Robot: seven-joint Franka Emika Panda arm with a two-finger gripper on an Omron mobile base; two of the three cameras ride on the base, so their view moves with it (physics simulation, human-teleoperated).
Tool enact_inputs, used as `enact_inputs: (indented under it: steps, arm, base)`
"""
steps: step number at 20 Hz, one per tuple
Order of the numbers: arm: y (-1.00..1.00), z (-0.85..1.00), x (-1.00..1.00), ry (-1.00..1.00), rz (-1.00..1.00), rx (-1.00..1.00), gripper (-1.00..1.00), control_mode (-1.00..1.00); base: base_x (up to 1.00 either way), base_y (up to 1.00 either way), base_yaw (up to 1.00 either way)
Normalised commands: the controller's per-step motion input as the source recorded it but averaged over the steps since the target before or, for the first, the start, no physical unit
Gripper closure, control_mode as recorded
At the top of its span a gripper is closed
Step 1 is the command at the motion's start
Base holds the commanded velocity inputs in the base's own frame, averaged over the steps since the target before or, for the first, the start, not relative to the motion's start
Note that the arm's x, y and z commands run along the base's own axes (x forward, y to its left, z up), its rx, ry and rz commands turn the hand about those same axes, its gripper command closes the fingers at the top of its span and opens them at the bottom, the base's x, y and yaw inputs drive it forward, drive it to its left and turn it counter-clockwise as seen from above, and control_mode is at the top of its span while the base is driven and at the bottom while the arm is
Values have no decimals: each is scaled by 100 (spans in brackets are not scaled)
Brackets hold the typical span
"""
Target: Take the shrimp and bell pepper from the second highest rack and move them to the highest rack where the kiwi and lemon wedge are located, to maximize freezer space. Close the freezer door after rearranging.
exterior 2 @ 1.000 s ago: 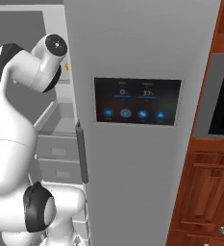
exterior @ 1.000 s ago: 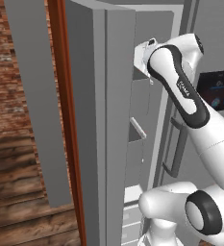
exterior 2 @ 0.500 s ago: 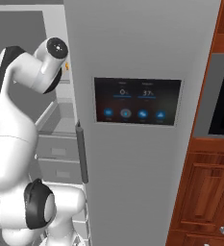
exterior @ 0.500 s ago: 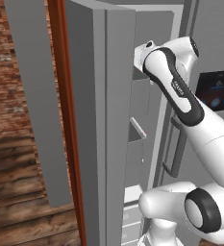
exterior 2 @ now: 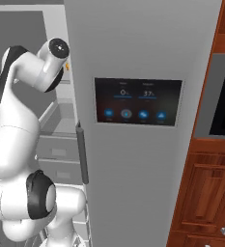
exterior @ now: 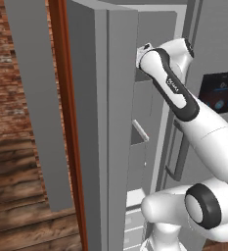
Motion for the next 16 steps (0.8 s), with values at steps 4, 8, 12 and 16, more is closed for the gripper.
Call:
enact_inputs:
  steps: [4, 8, 12, 16]
  arm:
    - [28, -11, 39, 2, -4, 0, 100, -100]
    - [23, -11, 43, 0, -6, 0, 100, -100]
    - [6, -21, 49, 2, -6, 0, 100, -100]
    - [0, -24, 53, 6, -6, 0, 100, -100]
  base:
    - [0, 0, 0]
    - [0, 0, 0]
    - [0, 0, 0]
    - [0, 0, 0]
